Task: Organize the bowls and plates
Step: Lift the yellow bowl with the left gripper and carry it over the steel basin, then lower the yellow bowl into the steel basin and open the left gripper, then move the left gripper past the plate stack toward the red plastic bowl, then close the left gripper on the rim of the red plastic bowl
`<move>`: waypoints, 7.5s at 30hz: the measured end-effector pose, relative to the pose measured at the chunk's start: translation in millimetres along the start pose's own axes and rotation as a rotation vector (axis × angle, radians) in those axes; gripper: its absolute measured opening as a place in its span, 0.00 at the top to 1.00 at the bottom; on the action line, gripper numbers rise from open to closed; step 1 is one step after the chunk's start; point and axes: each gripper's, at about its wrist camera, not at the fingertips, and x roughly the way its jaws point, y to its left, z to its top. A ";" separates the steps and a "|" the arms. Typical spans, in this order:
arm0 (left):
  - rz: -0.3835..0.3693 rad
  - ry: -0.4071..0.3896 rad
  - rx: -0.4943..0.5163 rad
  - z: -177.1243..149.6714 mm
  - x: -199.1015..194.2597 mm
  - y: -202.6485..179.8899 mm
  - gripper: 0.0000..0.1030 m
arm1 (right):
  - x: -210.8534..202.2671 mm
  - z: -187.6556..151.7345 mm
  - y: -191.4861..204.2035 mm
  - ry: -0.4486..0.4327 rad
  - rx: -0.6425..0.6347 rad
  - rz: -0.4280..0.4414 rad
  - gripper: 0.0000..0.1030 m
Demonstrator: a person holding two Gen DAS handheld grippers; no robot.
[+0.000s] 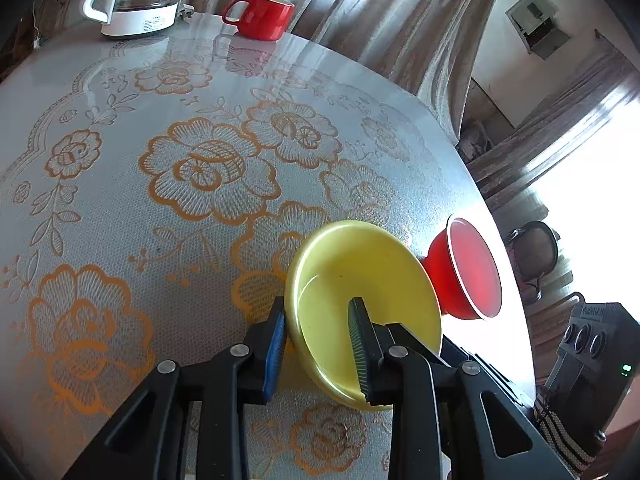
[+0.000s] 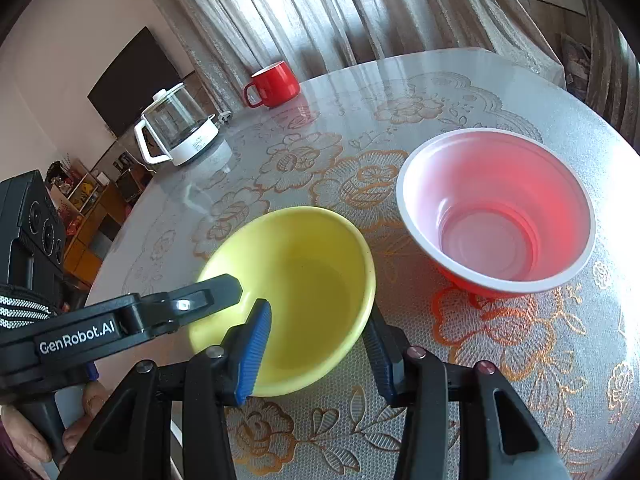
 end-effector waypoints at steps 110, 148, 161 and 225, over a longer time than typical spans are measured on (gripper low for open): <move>0.259 -0.453 -0.272 -208.7 -262.5 199.6 0.37 | -22.6 -162.0 292.3 0.158 -0.482 0.306 0.55; 0.450 -0.479 -0.171 -224.8 -273.9 169.0 0.09 | -55.8 -158.0 257.7 0.072 -0.443 0.279 0.38; 0.438 -0.463 -0.109 -222.2 -268.8 144.3 0.09 | -70.8 -152.6 233.5 0.044 -0.386 0.259 0.38; 0.241 -0.125 0.391 -133.5 -89.5 -61.4 0.09 | -118.4 -78.3 -48.7 -0.133 0.173 -0.096 0.38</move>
